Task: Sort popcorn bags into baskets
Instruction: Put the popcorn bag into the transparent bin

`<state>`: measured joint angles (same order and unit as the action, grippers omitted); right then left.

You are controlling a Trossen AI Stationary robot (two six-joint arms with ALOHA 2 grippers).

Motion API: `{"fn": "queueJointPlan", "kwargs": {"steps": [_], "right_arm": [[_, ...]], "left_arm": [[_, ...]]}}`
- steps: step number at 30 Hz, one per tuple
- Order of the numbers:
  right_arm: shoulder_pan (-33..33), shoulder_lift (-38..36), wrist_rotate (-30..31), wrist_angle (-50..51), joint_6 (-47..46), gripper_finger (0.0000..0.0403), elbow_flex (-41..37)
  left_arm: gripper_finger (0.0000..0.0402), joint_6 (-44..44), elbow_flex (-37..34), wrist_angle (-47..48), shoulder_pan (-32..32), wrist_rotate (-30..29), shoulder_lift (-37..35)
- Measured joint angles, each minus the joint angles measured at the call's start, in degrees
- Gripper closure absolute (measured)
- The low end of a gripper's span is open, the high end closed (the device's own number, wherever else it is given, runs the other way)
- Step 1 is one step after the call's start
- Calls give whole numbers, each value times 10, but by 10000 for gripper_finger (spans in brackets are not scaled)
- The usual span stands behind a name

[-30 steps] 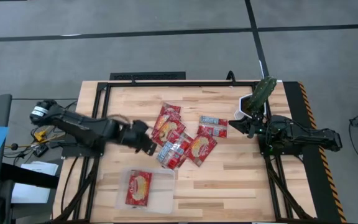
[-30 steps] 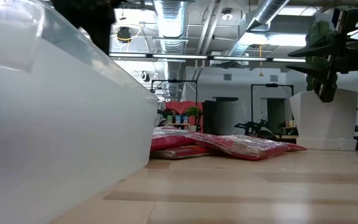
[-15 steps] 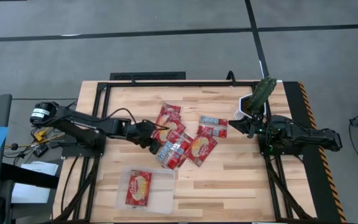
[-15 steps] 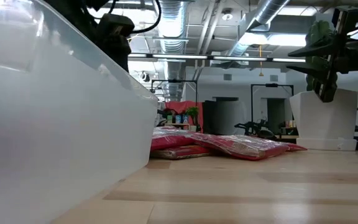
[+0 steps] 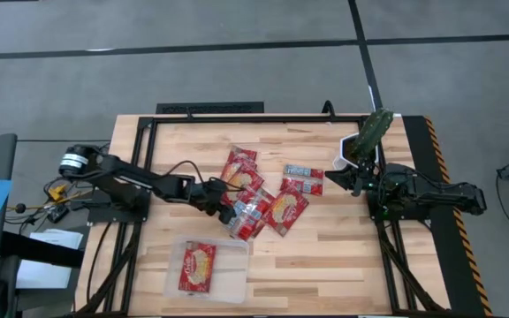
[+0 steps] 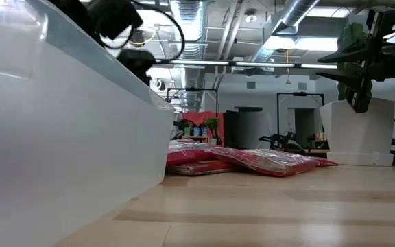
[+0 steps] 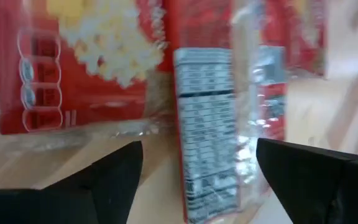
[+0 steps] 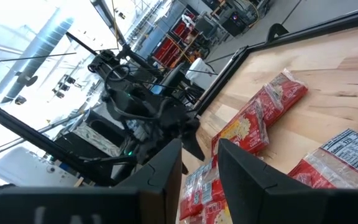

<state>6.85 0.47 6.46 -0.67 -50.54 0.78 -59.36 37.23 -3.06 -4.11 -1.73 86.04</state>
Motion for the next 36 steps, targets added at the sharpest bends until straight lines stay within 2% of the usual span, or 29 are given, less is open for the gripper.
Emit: {"fn": "queueJointPlan", "kwargs": {"steps": [5,9,12,19,21,32,36], "right_arm": [[0,0,0,0,0,269,0],[0,0,0,0,0,269,0],[0,0,0,0,0,271,0],[0,0,0,0,0,275,0],[0,0,0,0,0,274,0],[0,0,0,0,0,275,0],[0,0,0,0,0,271,0]], "left_arm": [[99,-16,0,-42,1,16,52],[135,-23,2,-85,3,52,80],[188,-26,3,-89,3,58,91],[352,-40,3,-82,3,69,94],[386,-43,3,-87,3,69,91],[397,-48,62,-70,26,79,92],[399,-39,94,-19,33,92,91]]}}
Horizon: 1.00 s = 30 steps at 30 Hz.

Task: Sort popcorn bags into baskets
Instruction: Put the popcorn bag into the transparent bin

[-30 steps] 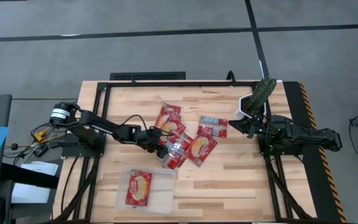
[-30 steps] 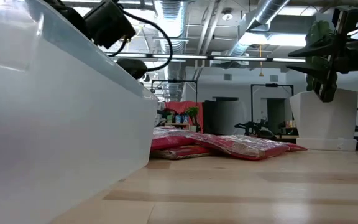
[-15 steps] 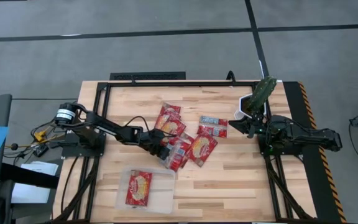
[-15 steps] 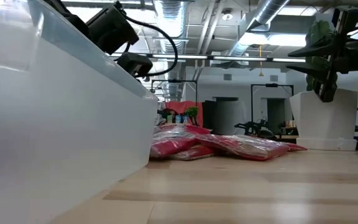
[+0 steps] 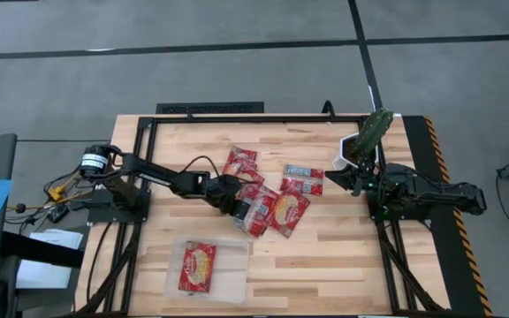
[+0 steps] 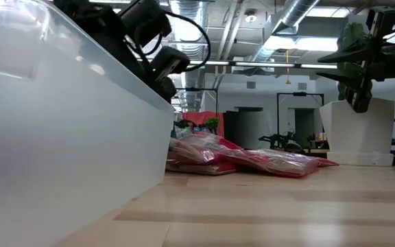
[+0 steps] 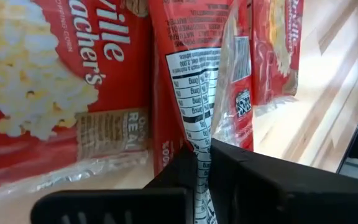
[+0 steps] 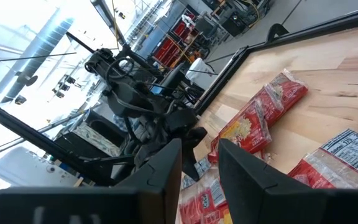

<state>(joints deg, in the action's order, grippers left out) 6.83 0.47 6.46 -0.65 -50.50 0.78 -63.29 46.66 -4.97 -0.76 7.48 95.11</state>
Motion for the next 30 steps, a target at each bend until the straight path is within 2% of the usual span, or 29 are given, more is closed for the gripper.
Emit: {"fn": "queueJointPlan", "kwargs": {"steps": [9,14,17,21,30], "right_arm": [[0,0,0,0,13,272,0],[0,0,-1,0,14,275,0],[0,0,-1,0,15,274,0],[0,0,-1,0,15,273,0],[0,0,-1,0,16,273,0]], "left_arm": [[401,17,58,125,9,-22,-72],[401,-20,72,152,-7,-52,-134],[401,-65,72,179,-48,-80,-173],[401,-149,72,231,-130,-146,-208],[401,-344,72,238,-317,-293,-209]]}}
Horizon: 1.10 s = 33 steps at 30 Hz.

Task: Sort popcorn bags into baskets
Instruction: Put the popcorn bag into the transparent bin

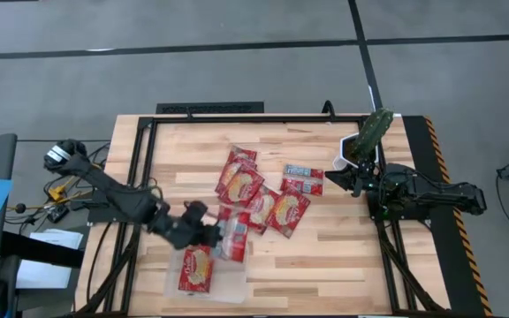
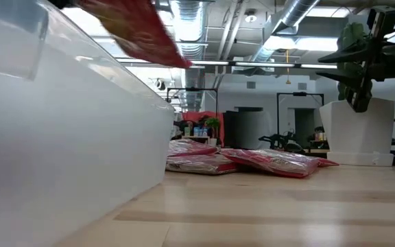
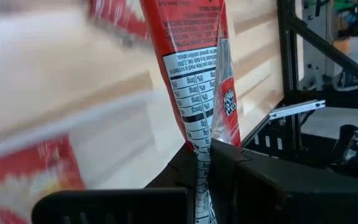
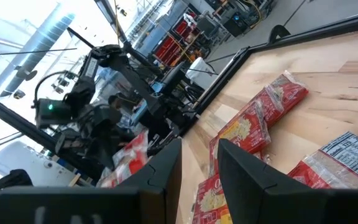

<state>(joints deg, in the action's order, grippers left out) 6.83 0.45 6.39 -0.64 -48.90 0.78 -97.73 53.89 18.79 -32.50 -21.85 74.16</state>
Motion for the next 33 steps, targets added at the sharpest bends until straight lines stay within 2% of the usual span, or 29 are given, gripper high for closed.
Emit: {"fn": "queueJointPlan", "kwargs": {"steps": [5,11,22,33], "right_arm": [[0,0,0,0,0,270,0],[0,0,0,0,-1,270,0],[0,0,-2,0,-1,274,0],[0,0,-2,0,-1,277,0]], "left_arm": [[401,-83,0,20,-72,-46,7],[401,-121,0,19,-119,-55,32],[401,-131,0,-70,-123,-35,109],[401,-144,0,-96,-116,-24,161]]}}
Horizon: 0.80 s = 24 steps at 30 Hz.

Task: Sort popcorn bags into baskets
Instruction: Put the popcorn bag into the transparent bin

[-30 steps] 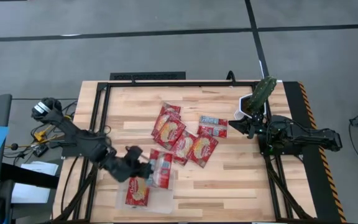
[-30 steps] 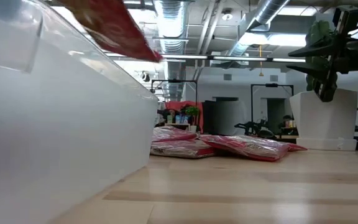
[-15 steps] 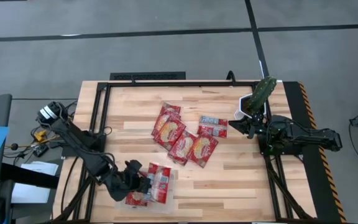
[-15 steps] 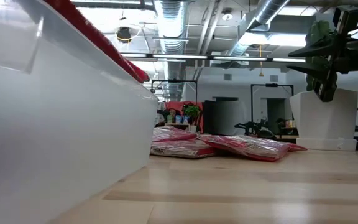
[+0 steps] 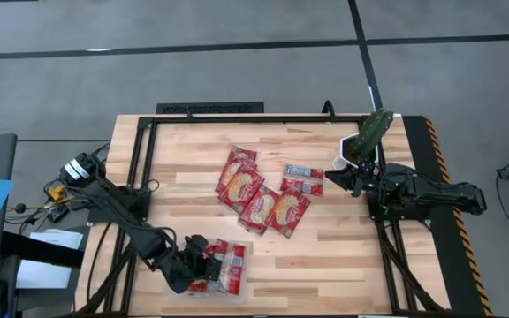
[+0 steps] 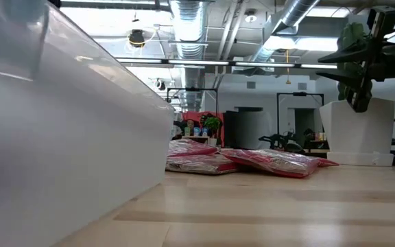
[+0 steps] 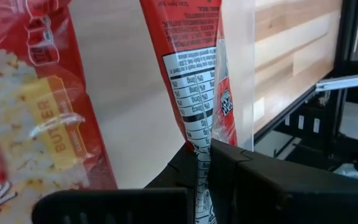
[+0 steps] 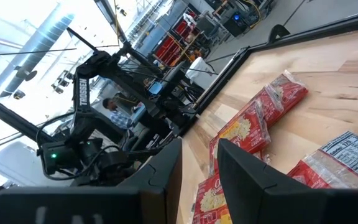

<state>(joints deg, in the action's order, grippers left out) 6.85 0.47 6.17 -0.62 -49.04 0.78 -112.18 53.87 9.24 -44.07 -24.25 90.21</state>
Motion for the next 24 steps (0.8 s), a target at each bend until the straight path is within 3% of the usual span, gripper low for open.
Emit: {"fn": "queueJointPlan", "kwargs": {"steps": [5,17,24], "right_arm": [[0,0,0,0,0,273,0],[0,0,0,0,0,275,0],[0,0,-1,0,0,275,0]], "left_arm": [[393,11,0,1,5,-1,0],[270,-24,0,2,13,38,0],[240,13,0,3,36,64,-1]]}}
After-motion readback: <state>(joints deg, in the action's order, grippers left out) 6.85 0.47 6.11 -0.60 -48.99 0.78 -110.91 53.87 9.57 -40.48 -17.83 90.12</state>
